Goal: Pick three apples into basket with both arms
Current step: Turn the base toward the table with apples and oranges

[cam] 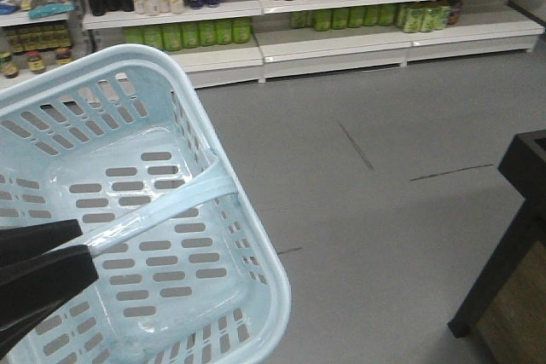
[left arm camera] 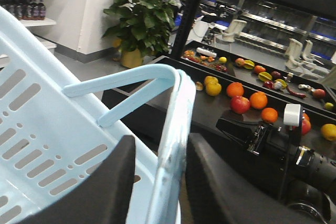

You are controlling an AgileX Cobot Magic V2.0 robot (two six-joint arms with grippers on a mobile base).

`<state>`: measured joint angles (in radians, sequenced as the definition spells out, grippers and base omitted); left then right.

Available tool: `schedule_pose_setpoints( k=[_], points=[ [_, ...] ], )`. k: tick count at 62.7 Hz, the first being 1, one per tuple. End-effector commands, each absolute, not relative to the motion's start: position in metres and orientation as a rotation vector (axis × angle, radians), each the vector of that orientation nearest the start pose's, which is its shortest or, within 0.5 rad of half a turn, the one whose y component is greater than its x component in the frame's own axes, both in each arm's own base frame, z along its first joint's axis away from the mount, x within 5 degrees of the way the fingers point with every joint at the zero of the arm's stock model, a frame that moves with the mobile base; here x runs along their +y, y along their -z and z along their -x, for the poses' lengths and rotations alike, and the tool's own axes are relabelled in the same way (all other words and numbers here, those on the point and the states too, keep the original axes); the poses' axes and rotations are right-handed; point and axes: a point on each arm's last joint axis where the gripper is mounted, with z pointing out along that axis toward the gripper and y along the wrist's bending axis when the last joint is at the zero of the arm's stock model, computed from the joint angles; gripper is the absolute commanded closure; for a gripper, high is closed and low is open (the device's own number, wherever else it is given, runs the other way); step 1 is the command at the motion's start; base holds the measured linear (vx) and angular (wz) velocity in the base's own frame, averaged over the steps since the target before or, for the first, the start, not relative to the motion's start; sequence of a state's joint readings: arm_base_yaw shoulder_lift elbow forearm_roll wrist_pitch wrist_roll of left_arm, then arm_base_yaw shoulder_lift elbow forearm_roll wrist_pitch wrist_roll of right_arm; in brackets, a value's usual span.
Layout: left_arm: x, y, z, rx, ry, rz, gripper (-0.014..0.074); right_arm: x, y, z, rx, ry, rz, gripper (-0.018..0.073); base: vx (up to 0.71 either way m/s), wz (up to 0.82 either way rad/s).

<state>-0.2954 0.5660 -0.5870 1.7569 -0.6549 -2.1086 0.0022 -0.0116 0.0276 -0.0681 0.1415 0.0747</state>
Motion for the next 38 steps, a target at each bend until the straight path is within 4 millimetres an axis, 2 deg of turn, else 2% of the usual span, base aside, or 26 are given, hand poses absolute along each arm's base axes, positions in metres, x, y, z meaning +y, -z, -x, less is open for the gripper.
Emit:
schedule_pose_setpoints(
  k=[1, 38],
  points=[
    [-0.0798, -0.3627, -0.0833, 1.587, 0.940, -0.485, 0.0602, -0.0006, -0.1936, -0.0572, 1.582, 0.006, -0.006, 0.0564, 0.15, -0.57],
    [-0.0796, -0.3628, -0.0836, 1.586, 0.938, -0.482, 0.0602, -0.0006, -0.1936, -0.0572, 1.582, 0.006, -0.006, 0.0564, 0.12, -0.60]
  ],
)
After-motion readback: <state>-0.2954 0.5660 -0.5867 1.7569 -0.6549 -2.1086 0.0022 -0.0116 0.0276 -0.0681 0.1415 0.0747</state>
